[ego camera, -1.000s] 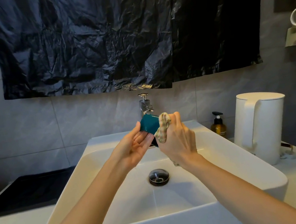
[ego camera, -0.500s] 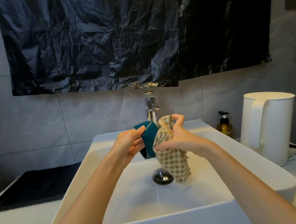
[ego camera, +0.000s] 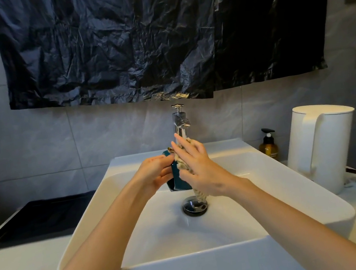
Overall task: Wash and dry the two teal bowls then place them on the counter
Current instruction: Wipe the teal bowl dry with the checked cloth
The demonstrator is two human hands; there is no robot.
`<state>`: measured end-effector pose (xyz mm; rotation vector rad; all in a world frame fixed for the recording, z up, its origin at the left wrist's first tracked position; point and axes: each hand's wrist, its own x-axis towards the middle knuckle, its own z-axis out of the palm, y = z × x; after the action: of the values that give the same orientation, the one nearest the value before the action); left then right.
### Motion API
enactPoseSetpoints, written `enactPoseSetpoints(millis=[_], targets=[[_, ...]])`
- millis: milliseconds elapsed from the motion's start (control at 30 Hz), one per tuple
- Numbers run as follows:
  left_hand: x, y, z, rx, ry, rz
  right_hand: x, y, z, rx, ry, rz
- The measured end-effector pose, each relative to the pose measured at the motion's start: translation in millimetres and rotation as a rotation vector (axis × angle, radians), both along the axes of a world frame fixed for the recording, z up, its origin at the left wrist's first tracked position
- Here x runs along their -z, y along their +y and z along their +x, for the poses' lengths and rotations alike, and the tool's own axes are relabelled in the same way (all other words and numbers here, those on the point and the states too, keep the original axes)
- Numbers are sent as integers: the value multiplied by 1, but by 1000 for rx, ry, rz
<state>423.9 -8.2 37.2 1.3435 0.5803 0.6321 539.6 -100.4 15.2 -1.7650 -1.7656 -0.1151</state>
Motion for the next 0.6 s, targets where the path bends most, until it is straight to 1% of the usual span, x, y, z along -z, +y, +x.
enactPoseSetpoints(millis=[100,200,267,367,400,433,533,600], targets=[[-1,2,0,-73,-126,-149,1,1,-1,-10,-142,81],[-3,5,-2,-107,-166,-229,2,4,1,-36,-339,181],[-2,6,-4,-104,-169,-257,0,6,0,-2,-359,227],[-1,5,-3,-95,-186,-287,-2,10,-2,107,-267,232],[-1,5,-3,-110,-192,-292,-1,11,-3,104,-276,241],[-1,6,-3,-131,-203,-299,1,11,-3,78,-320,255],[-2,10,-6,-179,-266,-348,8,7,-1,-51,-540,295],[-2,12,-7,-187,-284,-367,9,8,-2,-45,-580,329]])
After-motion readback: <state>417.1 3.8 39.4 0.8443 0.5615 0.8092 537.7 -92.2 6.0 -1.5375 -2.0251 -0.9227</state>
